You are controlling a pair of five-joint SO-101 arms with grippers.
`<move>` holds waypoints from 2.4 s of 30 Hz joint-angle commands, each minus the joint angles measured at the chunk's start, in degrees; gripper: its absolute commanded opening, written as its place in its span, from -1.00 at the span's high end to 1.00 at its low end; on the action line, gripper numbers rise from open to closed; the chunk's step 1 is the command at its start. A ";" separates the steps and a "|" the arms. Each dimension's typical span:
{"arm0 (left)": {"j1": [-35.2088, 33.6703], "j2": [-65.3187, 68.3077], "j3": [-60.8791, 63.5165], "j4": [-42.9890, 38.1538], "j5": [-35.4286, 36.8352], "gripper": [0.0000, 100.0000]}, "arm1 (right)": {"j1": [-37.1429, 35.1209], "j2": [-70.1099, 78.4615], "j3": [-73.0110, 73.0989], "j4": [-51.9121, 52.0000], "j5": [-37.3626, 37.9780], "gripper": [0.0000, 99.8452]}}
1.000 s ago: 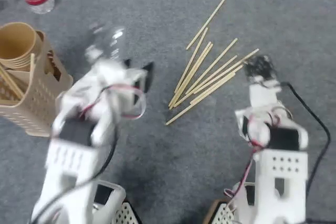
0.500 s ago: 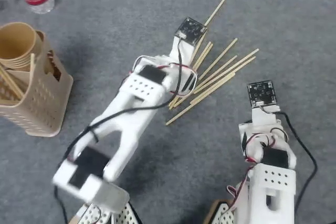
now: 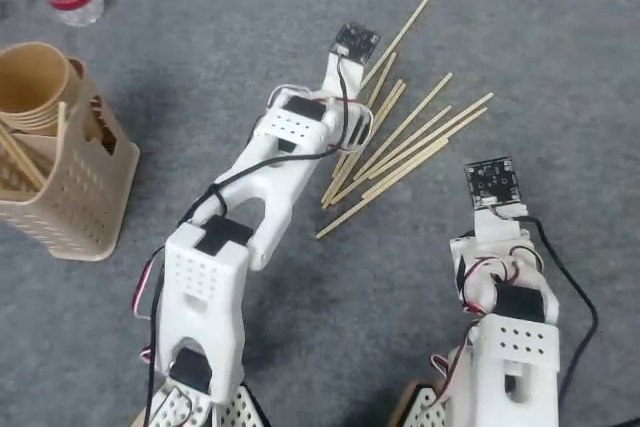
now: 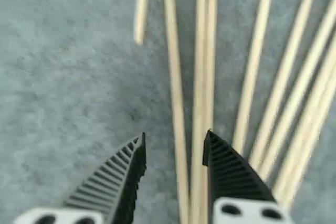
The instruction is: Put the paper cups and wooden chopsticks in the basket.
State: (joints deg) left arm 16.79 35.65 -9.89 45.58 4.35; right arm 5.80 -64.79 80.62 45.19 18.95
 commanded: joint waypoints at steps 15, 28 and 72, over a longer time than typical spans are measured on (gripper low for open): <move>2.46 16.97 -31.78 20.48 -2.99 0.66 | -1.63 -0.84 -0.35 -1.10 0.62 0.98; 2.55 40.18 -74.86 42.73 -3.25 0.67 | -1.63 -0.84 -0.35 -0.92 0.62 0.98; -0.26 43.52 -77.85 39.82 -6.24 0.68 | -1.63 -0.84 -0.26 -0.75 0.62 0.98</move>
State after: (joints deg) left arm 16.44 80.40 -87.52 85.76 0.48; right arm 4.40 -64.88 80.62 45.19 18.95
